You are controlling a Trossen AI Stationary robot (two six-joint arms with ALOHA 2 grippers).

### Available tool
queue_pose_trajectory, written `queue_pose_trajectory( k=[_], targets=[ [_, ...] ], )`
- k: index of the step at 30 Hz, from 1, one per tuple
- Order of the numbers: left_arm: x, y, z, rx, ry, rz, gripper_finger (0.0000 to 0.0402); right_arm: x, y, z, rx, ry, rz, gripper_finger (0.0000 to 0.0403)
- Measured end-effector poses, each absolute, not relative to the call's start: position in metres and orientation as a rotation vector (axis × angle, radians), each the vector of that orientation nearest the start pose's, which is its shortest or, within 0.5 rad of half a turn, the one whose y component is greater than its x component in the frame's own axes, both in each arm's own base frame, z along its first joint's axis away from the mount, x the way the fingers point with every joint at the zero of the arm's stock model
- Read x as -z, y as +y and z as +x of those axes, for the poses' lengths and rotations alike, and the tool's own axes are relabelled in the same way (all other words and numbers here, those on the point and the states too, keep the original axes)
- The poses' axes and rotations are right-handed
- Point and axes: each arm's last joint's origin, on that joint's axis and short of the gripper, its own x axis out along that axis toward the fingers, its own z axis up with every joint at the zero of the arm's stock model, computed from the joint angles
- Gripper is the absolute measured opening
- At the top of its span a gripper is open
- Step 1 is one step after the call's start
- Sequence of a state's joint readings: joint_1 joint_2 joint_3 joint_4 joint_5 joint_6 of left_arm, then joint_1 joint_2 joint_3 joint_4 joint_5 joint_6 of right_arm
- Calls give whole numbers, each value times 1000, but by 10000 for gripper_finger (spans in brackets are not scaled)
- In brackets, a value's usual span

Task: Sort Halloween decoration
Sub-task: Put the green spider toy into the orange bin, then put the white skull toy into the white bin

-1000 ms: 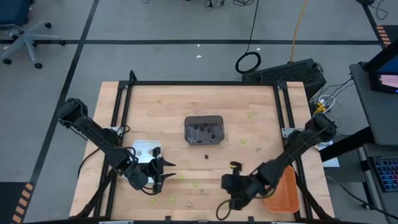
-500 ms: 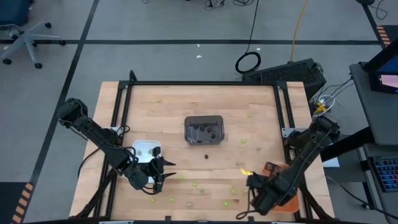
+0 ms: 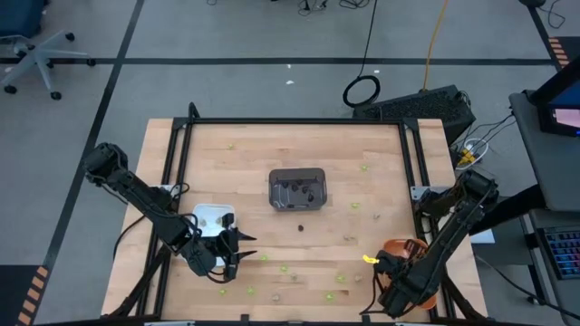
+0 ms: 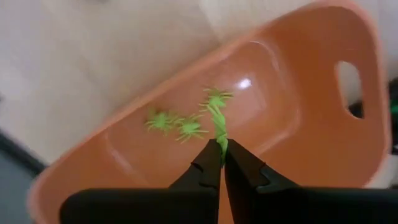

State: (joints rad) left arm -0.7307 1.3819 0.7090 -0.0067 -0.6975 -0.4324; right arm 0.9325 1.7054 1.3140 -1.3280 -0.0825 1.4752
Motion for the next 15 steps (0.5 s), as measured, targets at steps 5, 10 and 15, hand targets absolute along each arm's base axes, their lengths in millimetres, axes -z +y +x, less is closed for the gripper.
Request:
queue_pose_trajectory(
  k=[5, 10, 15],
  targets=[
    [-201, -165, 213, -83, 504, 16, 160, -231, 233, 170, 527, 1665, 327, 47],
    [-201, -165, 214, -99, 496, 19, 160, -232, 232, 169, 544, 1671, 311, 100],
    [-201, -165, 214, -99, 496, 19, 160, -238, 232, 173, 535, 1576, 285, 129]
  ],
)
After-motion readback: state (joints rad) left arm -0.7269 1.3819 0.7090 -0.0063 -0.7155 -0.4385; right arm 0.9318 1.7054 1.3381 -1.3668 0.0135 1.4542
